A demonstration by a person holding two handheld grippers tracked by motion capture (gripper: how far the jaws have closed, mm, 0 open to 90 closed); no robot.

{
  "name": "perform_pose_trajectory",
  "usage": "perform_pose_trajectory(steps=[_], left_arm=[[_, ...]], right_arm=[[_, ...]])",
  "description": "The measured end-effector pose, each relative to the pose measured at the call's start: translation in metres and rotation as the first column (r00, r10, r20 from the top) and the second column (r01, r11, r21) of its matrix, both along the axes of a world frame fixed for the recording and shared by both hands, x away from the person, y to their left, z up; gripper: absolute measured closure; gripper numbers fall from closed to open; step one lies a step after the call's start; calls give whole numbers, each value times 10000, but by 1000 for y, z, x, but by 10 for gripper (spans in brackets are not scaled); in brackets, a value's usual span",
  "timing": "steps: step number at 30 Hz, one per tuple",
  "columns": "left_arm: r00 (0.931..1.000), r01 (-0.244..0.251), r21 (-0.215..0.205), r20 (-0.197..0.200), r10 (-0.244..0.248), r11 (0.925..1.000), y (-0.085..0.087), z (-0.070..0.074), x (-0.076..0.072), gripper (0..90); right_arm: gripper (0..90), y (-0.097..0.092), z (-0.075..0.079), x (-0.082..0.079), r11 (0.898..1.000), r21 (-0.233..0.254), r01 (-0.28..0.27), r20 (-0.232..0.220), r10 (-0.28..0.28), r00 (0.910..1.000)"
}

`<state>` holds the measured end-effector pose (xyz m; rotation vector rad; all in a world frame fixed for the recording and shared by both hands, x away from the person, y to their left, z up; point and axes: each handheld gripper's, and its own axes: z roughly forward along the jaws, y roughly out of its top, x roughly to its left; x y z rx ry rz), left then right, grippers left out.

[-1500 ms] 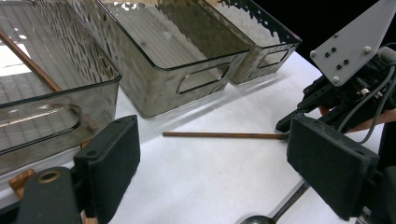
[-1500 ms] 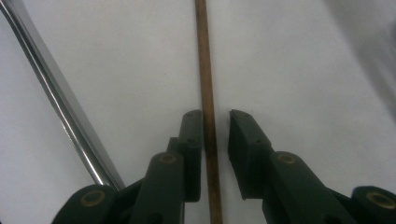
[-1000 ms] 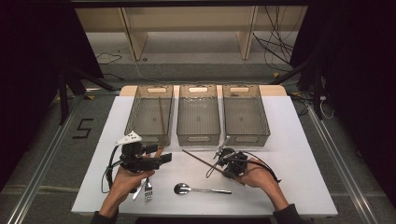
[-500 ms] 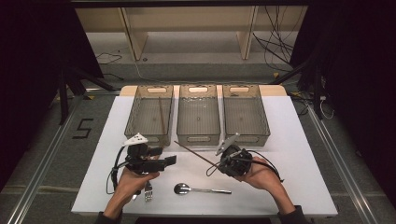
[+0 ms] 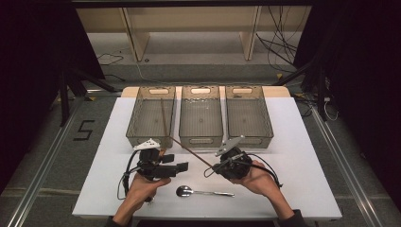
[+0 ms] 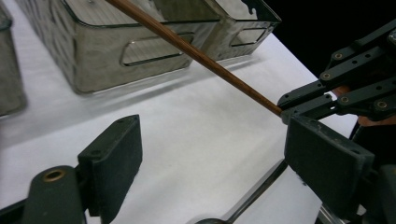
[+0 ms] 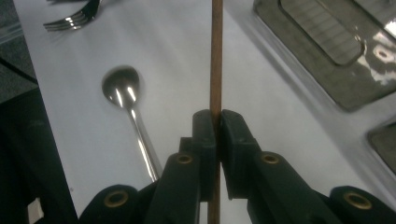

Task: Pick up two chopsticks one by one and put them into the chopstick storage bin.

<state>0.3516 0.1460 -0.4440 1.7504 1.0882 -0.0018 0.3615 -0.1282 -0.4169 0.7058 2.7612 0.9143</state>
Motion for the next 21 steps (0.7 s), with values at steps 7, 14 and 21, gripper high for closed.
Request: perform_pose_trajectory(steps=[7,14,21], left_arm=[[9988,54,-769,-474,-91,9970,-8,-4,-1,235],[9969,89,-1285,-760,-188,9917,-12,-6,-2,314],[9960,70,-1839,-858,-232,9829,-12,-8,-2,451]], right_arm=[[852,8,-2,-5,9994,298,-149,231,142,9996],[852,16,-1,-11,9966,729,-372,415,342,9986],[852,20,-1,-15,9939,994,-484,543,432,9976]])
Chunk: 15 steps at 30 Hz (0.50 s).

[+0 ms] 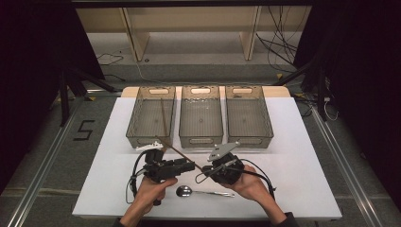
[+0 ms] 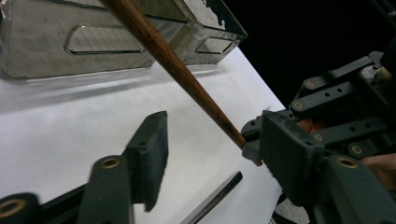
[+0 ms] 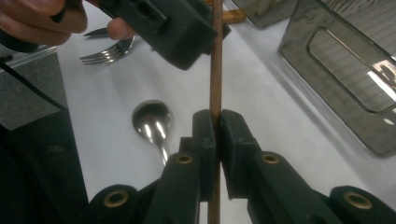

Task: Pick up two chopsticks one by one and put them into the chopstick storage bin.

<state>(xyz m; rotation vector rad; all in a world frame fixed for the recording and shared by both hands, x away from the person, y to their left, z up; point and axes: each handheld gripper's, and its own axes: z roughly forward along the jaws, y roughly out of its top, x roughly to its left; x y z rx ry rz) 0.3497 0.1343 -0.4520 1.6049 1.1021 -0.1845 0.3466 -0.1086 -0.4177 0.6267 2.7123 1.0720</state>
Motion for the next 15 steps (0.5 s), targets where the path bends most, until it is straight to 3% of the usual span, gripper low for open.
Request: perform_pose_trajectory(steps=[15], left_arm=[[9997,250,-581,-47,-253,9980,0,-4,1,674]], right_arm=[[851,6,-3,-4,9999,48,-136,-7,136,9999]])
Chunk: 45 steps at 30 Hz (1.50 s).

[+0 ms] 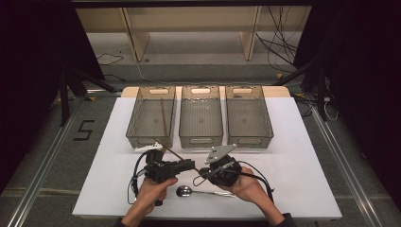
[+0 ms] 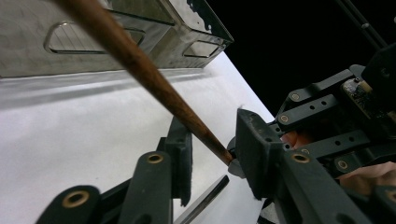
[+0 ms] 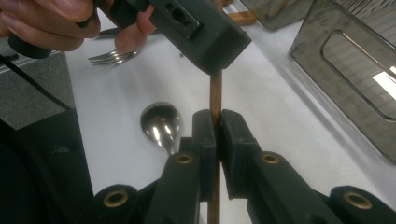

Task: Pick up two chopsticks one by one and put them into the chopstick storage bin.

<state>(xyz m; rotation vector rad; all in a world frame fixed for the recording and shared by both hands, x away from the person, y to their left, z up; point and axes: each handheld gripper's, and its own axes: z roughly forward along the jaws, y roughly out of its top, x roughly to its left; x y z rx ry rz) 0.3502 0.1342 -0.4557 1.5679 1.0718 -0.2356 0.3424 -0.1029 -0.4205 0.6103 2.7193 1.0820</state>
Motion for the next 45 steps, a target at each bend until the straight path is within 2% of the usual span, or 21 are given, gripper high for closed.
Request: perform_pose_trajectory(steps=[4,9,13,16,18,24,34,38,41,45], left_arm=[[10000,51,-83,12,-51,10000,0,0,0,738],[9997,228,-677,-65,-233,9974,2,-1,1,797],[9986,395,-1033,-314,-429,9939,4,-2,2,836],[9990,347,-943,-251,-372,9949,5,0,2,840],[9990,348,-918,-234,-371,9952,8,1,2,841],[9998,160,-798,-114,-170,9967,21,8,5,842],[9997,-143,-387,199,151,9991,45,24,11,842],[9994,-273,-396,189,280,9988,52,27,15,842],[9991,-352,-259,228,358,9990,58,30,19,842],[9986,-440,-52,282,442,9990,66,38,27,841]], right_arm=[[851,0,0,0,10000,-13,-88,83,88,9999],[850,0,1,-2,9999,48,-152,160,151,9998],[846,1,0,-2,9997,132,-209,180,206,9996],[823,0,0,-2,9998,172,-127,92,125,9999],[744,-3,3,-1,9994,317,-161,-44,162,9999],[618,-15,9,-2,9990,449,8,-42,-6,10000],[376,-26,-6,-5,9991,162,386,-226,-382,9990],[314,-31,-10,-5,9979,293,578,-309,-569,9979],[285,-36,-12,-6,9963,513,695,-359,-677,9971],[271,-43,-16,-9,9954,562,770,-358,-751,9965]])
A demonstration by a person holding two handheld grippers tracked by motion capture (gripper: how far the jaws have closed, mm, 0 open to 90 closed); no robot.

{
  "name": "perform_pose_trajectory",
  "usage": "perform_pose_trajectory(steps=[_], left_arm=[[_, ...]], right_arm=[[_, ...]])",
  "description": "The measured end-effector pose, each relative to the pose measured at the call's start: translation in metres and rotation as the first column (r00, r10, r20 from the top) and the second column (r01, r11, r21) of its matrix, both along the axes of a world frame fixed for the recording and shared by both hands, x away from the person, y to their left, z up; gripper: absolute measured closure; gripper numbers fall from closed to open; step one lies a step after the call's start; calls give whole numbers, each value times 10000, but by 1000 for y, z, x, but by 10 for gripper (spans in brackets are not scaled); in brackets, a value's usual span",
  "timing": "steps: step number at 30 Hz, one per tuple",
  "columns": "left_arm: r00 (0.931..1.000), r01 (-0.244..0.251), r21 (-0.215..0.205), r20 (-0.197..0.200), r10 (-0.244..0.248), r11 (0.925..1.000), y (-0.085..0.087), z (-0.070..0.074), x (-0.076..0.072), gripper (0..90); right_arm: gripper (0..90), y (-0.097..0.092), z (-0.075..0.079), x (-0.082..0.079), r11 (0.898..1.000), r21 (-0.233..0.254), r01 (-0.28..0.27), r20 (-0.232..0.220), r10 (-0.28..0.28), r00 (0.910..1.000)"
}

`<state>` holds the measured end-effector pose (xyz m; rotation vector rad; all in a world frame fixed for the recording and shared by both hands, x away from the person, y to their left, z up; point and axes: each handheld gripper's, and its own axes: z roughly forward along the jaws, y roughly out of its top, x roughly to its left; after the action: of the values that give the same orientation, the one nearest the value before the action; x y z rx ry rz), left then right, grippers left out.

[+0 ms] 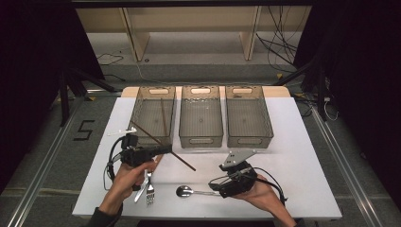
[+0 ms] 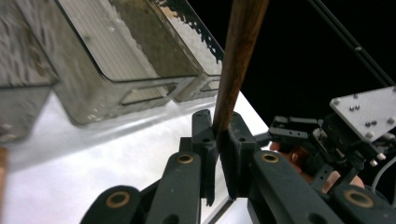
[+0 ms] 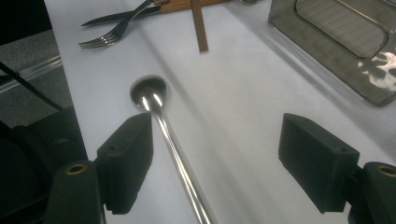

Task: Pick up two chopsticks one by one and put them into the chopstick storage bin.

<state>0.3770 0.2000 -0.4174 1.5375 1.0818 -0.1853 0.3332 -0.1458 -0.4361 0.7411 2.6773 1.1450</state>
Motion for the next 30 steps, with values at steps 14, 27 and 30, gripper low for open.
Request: perform_pose_trajectory(steps=[14,27,30], left_arm=[[9994,-339,753,36,338,9966,33,42,42,841],[9974,-682,1785,-125,715,9816,48,66,79,841],[9960,-813,1742,-222,865,9813,53,67,86,841]], right_arm=[[245,-15,-1,-5,9972,367,646,296,-657,9974],[234,-25,-1,-7,9949,457,903,380,-921,9950],[230,-26,-2,-8,9951,414,897,425,-914,9949]])
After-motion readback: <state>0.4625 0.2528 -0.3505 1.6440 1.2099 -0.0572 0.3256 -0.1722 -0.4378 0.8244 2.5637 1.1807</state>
